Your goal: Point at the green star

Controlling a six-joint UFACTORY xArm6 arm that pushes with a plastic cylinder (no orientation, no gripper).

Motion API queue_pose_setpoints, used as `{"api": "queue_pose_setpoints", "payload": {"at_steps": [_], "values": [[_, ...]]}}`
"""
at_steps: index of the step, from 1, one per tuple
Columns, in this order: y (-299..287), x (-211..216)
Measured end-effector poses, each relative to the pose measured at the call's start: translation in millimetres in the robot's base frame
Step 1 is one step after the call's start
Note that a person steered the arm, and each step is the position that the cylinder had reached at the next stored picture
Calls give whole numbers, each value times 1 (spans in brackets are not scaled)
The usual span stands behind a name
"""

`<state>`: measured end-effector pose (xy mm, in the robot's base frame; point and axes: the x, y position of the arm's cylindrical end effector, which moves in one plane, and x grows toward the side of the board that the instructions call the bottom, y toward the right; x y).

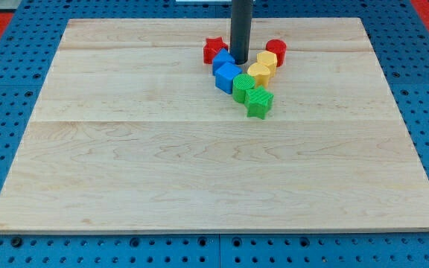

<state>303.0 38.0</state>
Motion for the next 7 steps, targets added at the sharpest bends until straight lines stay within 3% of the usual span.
{"api": "queue_pose_setpoints", "payload": {"at_steps": [1,4,6,7], "values": [[4,-5],[16,-81],[119,-76],[141,-71]]}}
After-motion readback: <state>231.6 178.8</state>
